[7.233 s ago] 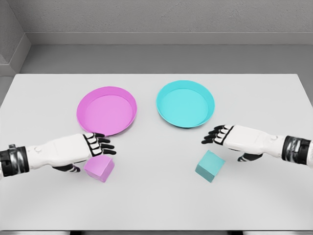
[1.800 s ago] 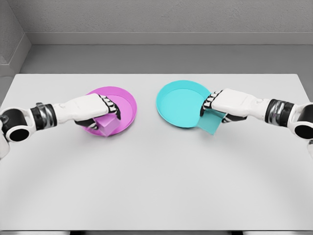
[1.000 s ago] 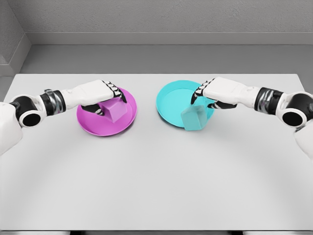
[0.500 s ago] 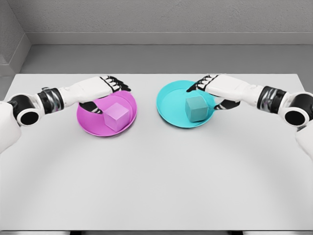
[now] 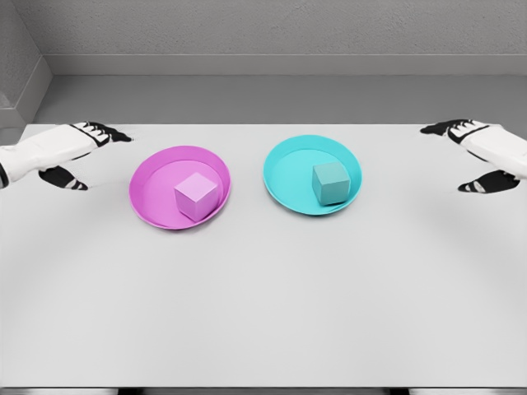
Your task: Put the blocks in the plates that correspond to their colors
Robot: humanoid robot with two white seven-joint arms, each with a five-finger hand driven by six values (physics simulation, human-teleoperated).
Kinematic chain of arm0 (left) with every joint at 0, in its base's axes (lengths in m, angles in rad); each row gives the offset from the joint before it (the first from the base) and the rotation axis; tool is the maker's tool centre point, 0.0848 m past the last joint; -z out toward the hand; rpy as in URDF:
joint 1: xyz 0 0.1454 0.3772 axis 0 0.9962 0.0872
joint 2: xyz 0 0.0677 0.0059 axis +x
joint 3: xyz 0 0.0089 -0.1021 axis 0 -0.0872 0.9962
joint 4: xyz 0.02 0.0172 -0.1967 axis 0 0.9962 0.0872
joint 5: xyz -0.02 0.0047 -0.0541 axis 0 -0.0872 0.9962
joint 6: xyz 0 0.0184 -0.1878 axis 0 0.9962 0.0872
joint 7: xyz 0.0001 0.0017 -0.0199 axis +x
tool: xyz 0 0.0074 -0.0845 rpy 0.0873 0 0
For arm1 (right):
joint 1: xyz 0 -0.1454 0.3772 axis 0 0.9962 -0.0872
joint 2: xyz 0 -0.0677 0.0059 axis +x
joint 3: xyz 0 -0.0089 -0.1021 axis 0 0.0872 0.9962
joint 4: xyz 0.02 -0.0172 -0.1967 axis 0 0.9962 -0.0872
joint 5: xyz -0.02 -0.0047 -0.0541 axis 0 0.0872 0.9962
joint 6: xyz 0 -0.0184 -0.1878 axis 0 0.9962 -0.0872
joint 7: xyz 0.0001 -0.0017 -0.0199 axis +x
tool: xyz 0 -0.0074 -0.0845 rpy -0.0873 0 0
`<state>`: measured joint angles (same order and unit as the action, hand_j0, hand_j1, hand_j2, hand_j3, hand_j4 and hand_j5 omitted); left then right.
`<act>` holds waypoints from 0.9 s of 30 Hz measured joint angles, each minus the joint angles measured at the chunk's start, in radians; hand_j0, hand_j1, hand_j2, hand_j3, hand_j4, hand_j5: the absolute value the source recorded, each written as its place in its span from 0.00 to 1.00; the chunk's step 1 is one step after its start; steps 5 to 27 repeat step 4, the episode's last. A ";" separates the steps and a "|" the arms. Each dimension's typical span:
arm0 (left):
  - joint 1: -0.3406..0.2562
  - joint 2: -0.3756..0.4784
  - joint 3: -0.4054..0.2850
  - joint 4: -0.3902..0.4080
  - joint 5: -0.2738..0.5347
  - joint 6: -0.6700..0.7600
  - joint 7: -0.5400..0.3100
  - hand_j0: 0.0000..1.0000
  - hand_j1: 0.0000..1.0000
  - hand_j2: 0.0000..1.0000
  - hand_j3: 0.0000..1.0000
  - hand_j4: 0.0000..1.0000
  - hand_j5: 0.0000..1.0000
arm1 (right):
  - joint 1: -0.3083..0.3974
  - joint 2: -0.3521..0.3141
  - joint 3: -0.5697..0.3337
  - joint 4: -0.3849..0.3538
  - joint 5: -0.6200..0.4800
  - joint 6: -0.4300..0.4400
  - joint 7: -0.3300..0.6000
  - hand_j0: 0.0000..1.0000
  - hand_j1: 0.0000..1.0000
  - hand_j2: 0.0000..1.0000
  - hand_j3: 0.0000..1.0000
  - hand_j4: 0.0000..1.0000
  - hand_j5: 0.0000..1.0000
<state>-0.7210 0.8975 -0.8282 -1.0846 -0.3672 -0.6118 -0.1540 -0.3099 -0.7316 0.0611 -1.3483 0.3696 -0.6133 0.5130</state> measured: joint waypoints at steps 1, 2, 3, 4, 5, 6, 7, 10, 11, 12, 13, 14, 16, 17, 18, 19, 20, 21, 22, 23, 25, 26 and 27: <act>0.002 0.023 0.004 0.001 0.005 0.000 0.000 1.00 1.00 1.00 1.00 1.00 1.00 | 0.000 -0.001 -0.002 0.000 -0.002 0.000 0.000 1.00 1.00 1.00 1.00 1.00 1.00; 0.018 0.046 0.009 0.001 0.013 0.000 0.000 1.00 1.00 1.00 1.00 1.00 1.00 | 0.000 -0.001 -0.004 -0.001 -0.003 0.000 0.000 1.00 1.00 1.00 1.00 1.00 1.00; 0.040 0.068 0.015 0.001 0.022 0.000 0.000 1.00 1.00 1.00 1.00 1.00 1.00 | 0.002 -0.002 -0.004 -0.001 -0.004 0.000 0.000 1.00 1.00 1.00 1.00 1.00 1.00; 0.057 0.084 0.025 0.001 0.030 0.000 0.000 1.00 1.00 1.00 1.00 1.00 1.00 | 0.000 -0.002 -0.005 -0.002 -0.005 0.000 0.001 1.00 1.00 1.00 1.00 1.00 1.00; 0.057 0.084 0.025 0.001 0.030 0.000 0.000 1.00 1.00 1.00 1.00 1.00 1.00 | 0.000 -0.002 -0.005 -0.002 -0.005 0.000 0.001 1.00 1.00 1.00 1.00 1.00 1.00; 0.057 0.084 0.025 0.001 0.030 0.000 0.000 1.00 1.00 1.00 1.00 1.00 1.00 | 0.000 -0.002 -0.005 -0.002 -0.005 0.000 0.001 1.00 1.00 1.00 1.00 1.00 1.00; 0.057 0.084 0.025 0.001 0.030 0.000 0.000 1.00 1.00 1.00 1.00 1.00 1.00 | 0.000 -0.002 -0.005 -0.002 -0.005 0.000 0.001 1.00 1.00 1.00 1.00 1.00 1.00; 0.057 0.084 0.025 0.001 0.030 0.000 0.000 1.00 1.00 1.00 1.00 1.00 1.00 | 0.000 -0.002 -0.005 -0.002 -0.005 0.000 0.001 1.00 1.00 1.00 1.00 1.00 1.00; 0.057 0.084 0.025 0.001 0.030 0.000 0.000 1.00 1.00 1.00 1.00 1.00 1.00 | 0.000 -0.002 -0.005 -0.002 -0.005 0.000 0.001 1.00 1.00 1.00 1.00 1.00 1.00; 0.057 0.084 0.025 0.001 0.030 0.000 0.000 1.00 1.00 1.00 1.00 1.00 1.00 | 0.000 -0.002 -0.005 -0.002 -0.005 0.000 0.001 1.00 1.00 1.00 1.00 1.00 1.00; 0.057 0.084 0.025 0.001 0.030 0.000 0.000 1.00 1.00 1.00 1.00 1.00 1.00 | 0.000 -0.002 -0.005 -0.002 -0.005 0.000 0.001 1.00 1.00 1.00 1.00 1.00 1.00; 0.057 0.084 0.025 0.001 0.030 0.000 0.000 1.00 1.00 1.00 1.00 1.00 1.00 | 0.000 -0.002 -0.005 -0.002 -0.005 0.000 0.001 1.00 1.00 1.00 1.00 1.00 1.00; 0.057 0.084 0.025 0.001 0.030 0.000 0.000 1.00 1.00 1.00 1.00 1.00 1.00 | 0.000 -0.002 -0.005 -0.002 -0.005 0.000 0.001 1.00 1.00 1.00 1.00 1.00 1.00; 0.057 0.084 0.025 0.001 0.030 0.000 0.000 1.00 1.00 1.00 1.00 1.00 1.00 | 0.000 -0.002 -0.005 -0.002 -0.005 0.000 0.001 1.00 1.00 1.00 1.00 1.00 1.00; 0.057 0.084 0.025 0.001 0.030 0.000 0.000 1.00 1.00 1.00 1.00 1.00 1.00 | 0.000 -0.002 -0.005 -0.002 -0.005 0.000 0.001 1.00 1.00 1.00 1.00 1.00 1.00; 0.057 0.084 0.025 0.001 0.030 0.000 0.000 1.00 1.00 1.00 1.00 1.00 1.00 | 0.000 -0.002 -0.005 -0.002 -0.005 0.000 0.001 1.00 1.00 1.00 1.00 1.00 1.00; 0.057 0.084 0.025 0.001 0.030 0.000 0.000 1.00 1.00 1.00 1.00 1.00 1.00 | 0.000 -0.002 -0.005 -0.002 -0.005 0.000 0.001 1.00 1.00 1.00 1.00 1.00 1.00; 0.057 0.084 0.025 0.001 0.030 0.000 0.000 1.00 1.00 1.00 1.00 1.00 1.00 | 0.000 -0.002 -0.005 -0.002 -0.005 0.000 0.001 1.00 1.00 1.00 1.00 1.00 1.00; 0.057 0.084 0.025 0.001 0.030 0.000 0.000 1.00 1.00 1.00 1.00 1.00 1.00 | 0.000 -0.002 -0.005 -0.002 -0.005 0.000 0.001 1.00 1.00 1.00 1.00 1.00 1.00; 0.057 0.084 0.025 0.001 0.030 0.000 0.000 1.00 1.00 1.00 1.00 1.00 1.00 | 0.000 -0.002 -0.005 -0.002 -0.005 0.000 0.001 1.00 1.00 1.00 1.00 1.00 1.00; 0.057 0.084 0.025 0.001 0.030 0.000 0.000 1.00 1.00 1.00 1.00 1.00 1.00 | 0.000 -0.002 -0.005 -0.002 -0.005 0.000 0.001 1.00 1.00 1.00 1.00 1.00 1.00; 0.057 0.084 0.025 0.001 0.030 0.000 0.000 1.00 1.00 1.00 1.00 1.00 1.00 | 0.000 -0.002 -0.005 -0.002 -0.005 0.000 0.001 1.00 1.00 1.00 1.00 1.00 1.00; 0.057 0.084 0.025 0.001 0.030 0.000 0.000 1.00 1.00 1.00 1.00 1.00 1.00 | 0.000 -0.002 -0.005 -0.002 -0.005 0.000 0.001 1.00 1.00 1.00 1.00 1.00 1.00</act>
